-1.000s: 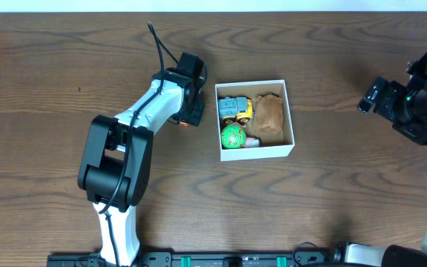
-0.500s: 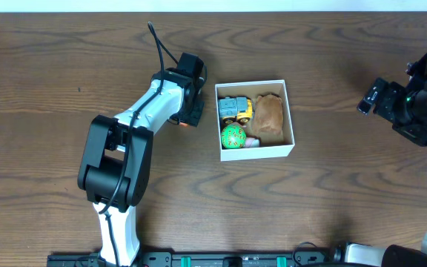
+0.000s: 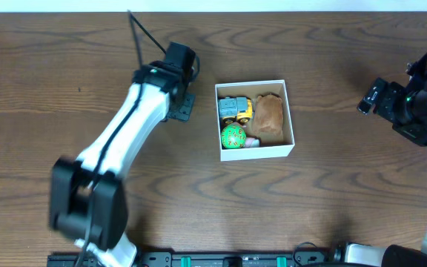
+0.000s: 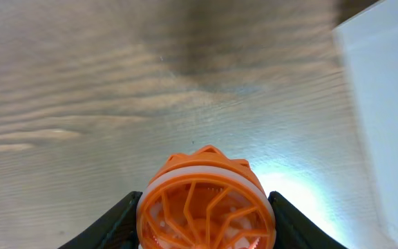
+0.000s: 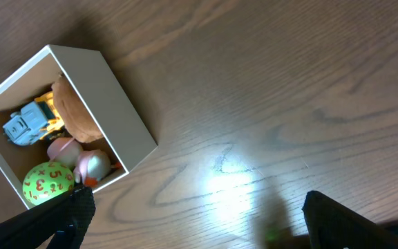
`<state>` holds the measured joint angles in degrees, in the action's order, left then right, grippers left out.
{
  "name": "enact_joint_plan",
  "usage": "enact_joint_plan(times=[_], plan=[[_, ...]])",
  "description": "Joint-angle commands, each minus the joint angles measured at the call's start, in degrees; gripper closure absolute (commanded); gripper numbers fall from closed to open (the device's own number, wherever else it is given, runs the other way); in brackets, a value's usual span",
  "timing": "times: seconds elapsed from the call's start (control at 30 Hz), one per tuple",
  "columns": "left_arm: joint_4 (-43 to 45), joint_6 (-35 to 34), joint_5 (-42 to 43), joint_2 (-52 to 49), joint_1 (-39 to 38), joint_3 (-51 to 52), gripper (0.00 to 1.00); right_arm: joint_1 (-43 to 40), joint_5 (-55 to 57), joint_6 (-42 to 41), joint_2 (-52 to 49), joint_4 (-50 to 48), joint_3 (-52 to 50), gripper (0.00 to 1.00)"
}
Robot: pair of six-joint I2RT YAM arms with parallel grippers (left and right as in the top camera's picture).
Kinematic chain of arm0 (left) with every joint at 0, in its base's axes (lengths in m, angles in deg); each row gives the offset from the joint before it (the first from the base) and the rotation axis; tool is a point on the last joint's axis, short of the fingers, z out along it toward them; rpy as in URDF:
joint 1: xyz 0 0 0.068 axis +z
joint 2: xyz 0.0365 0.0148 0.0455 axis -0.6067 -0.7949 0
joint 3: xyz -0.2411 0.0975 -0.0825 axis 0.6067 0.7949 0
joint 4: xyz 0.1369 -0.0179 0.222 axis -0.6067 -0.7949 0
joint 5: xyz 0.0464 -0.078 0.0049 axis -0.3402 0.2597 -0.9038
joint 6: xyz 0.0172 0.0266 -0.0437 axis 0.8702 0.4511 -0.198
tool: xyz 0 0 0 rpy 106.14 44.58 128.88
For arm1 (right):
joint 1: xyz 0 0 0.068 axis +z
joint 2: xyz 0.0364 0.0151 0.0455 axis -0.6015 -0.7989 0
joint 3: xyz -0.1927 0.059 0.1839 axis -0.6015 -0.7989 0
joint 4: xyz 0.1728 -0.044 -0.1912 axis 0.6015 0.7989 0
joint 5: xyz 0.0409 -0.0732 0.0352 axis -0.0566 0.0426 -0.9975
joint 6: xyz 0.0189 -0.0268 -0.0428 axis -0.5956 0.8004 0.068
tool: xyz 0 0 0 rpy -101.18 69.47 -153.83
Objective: Pack container
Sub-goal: 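Carry the orange ball into the box with the left gripper and release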
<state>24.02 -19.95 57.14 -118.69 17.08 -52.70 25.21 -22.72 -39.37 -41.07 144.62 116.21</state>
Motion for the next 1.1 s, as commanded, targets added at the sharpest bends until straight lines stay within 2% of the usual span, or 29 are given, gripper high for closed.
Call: enact_joint_plan(times=[0.0, 0.17, 0.43, 0.67, 0.73, 0.83, 1.0, 1.07], plan=[[-0.68, 0.33, 4.74, 5.7, -2.69, -1.46, 0.53, -0.17, 0.57, 0.87, 1.09, -0.24, -0.02, 0.01], [1.88, 0.33, 13.33, 8.44, -9.05, -1.46, 0.55, -0.17, 0.57, 0.85, 1.09, -0.85, -0.02, 0.01], [14.08, 0.37, 13.27, 0.76, -20.0, -0.22, 0.55, -0.17, 0.55, 0.85, 1.09, -0.98, -0.02, 0.01], [16.76, 0.33, 13.27, -7.43, -22.08, -0.22, 0.55, -0.17, 0.57, 0.9, 1.09, -0.72, -0.02, 0.01], [16.76, 0.33, 13.25, -7.85, -22.08, -0.22, 0.35, -0.17, 0.55, 0.87, 1.09, -0.74, -0.02, 0.01], [16.61, 0.33, 13.22, -7.1, -21.99, -0.92, 0.22, -0.17, 0.55, 0.85, 1.09, -0.74, -0.02, 0.01], [16.26, 0.33, 13.16, -2.32, -21.9, -1.9, 0.15, -0.17, 0.57, 0.85, 1.09, -0.83, -0.02, 0.01], [16.0, -0.28, 11.37, 0.59, -21.86, -1.9, 0.15, -0.17, 0.57, 0.87, 1.09, -1.2, -0.02, 0.01]])
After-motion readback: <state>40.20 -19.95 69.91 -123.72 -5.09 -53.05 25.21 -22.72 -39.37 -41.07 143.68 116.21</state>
